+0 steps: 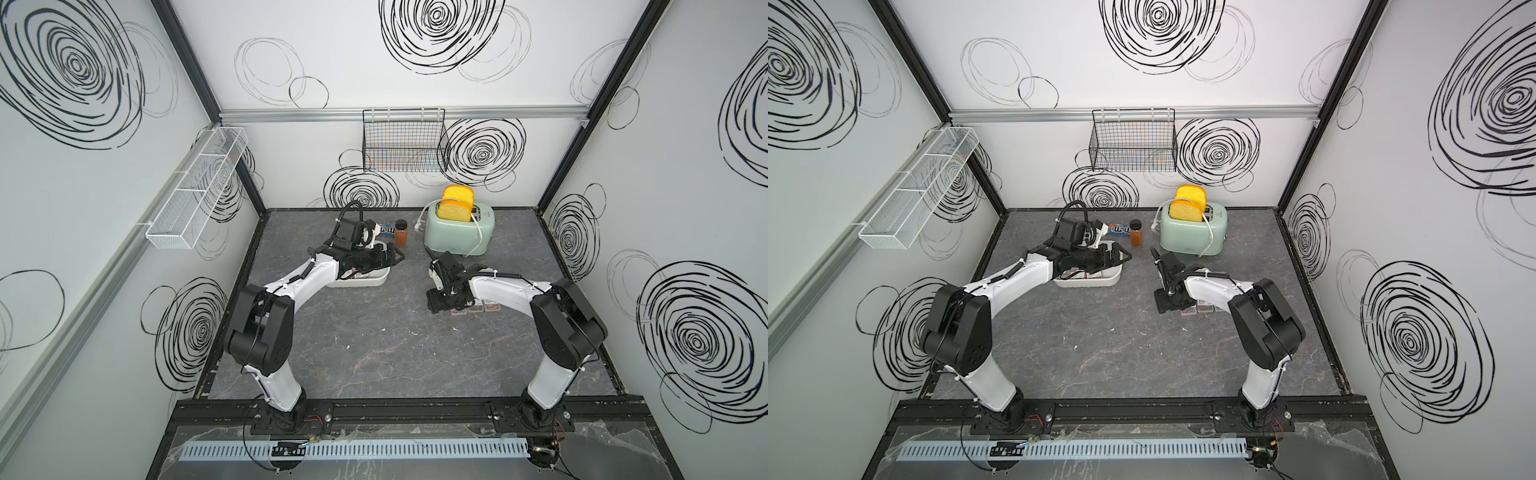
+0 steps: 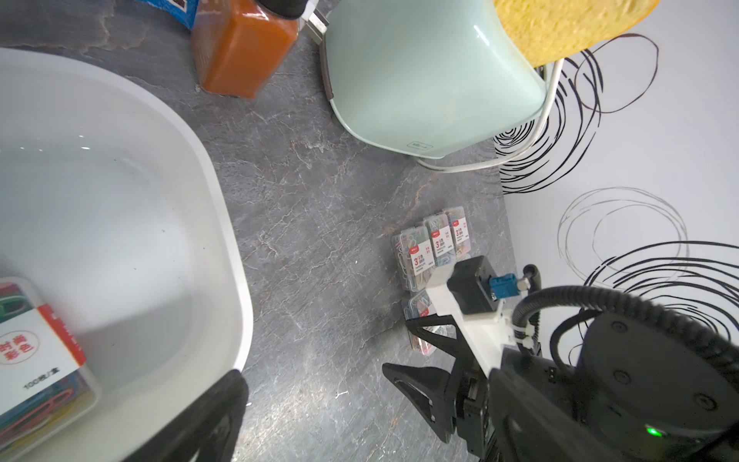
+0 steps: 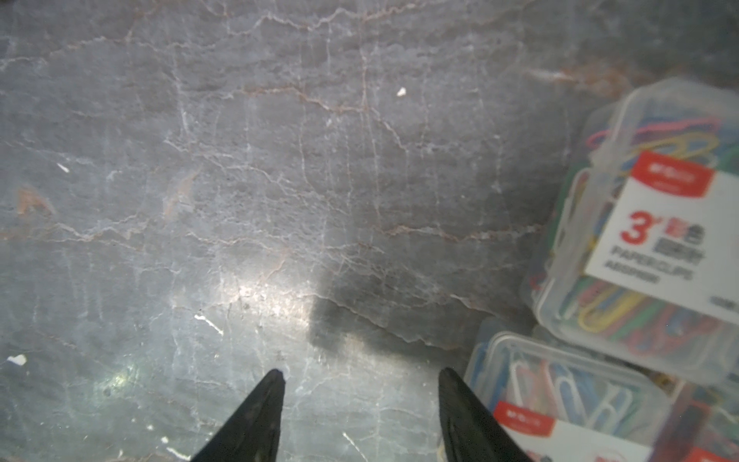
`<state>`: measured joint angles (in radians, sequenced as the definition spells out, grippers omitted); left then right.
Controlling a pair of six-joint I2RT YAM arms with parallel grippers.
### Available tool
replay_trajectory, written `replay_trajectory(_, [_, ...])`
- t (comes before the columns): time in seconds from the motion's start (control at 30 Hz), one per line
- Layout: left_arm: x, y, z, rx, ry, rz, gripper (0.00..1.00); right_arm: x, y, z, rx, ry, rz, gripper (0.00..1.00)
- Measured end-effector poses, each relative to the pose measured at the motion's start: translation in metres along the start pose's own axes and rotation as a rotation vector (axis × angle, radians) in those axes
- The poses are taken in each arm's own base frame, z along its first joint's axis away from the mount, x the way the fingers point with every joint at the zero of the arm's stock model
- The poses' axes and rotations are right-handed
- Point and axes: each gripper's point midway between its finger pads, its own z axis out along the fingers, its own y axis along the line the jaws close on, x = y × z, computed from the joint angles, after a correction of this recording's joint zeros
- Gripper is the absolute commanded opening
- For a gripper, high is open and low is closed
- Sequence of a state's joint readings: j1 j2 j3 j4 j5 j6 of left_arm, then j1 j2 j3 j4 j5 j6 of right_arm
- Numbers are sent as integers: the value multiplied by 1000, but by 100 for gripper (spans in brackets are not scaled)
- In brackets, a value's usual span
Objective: Take the paper clips out of the storage box
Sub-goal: Place the boxed paper clips at the center of the board.
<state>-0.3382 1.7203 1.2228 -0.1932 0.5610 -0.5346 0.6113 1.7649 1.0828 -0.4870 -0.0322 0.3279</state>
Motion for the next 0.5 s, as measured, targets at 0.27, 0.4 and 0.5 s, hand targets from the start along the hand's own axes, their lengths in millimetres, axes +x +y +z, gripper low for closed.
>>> replay_trajectory(0.27, [-11, 19, -13, -105, -13, 0, 98, -25, 16, -18, -68, -46, -28, 93])
replay_trajectory(0.4, [-35, 27, -31, -209, -54, 38, 99, -50, 28, -40, -103, -104, -55, 99])
replay_trajectory(0.5, [-52, 36, -40, -298, -83, 65, 99, -70, 34, -56, -124, -152, -70, 99])
